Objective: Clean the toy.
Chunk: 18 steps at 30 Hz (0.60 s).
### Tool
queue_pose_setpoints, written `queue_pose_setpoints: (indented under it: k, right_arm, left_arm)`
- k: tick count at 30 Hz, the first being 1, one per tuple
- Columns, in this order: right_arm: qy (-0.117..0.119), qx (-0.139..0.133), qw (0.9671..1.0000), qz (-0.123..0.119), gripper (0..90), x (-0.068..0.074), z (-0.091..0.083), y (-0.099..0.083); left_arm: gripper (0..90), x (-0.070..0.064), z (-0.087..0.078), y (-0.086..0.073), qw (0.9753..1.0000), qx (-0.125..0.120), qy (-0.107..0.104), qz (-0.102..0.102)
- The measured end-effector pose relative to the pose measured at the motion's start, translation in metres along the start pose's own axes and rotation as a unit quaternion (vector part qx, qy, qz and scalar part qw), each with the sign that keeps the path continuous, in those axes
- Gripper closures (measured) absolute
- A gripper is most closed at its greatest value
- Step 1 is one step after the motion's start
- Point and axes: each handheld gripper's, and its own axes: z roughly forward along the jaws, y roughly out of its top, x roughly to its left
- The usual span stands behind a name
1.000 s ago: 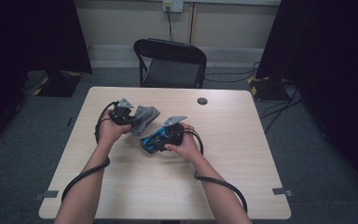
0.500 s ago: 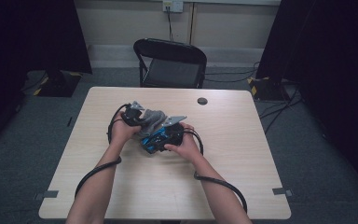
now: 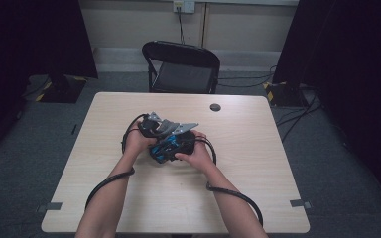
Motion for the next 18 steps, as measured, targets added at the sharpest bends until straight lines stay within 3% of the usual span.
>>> queue_pose_setpoints:
  k: [7,9,18]
  right_arm:
    - [0.0,-0.001,1.0,-0.001,8.0,0.0002,0.0,-0.0003]
    - [0.0,-0.002,1.0,-0.001,8.0,0.0001,0.0,-0.0005]
    - [0.0,-0.004,1.0,-0.002,8.0,0.0006,0.0001,-0.0009]
  left_arm:
    - [79.9,-0.0017,-0.0012,-0.0002,1.0,0.003,-0.001,0.004]
    - [80.0,-0.002,-0.0025,0.0001,0.9999,0.007,0.0,0.013]
    - [80.1,-0.0034,-0.0077,-0.0029,0.9999,0.006,-0.004,0.008]
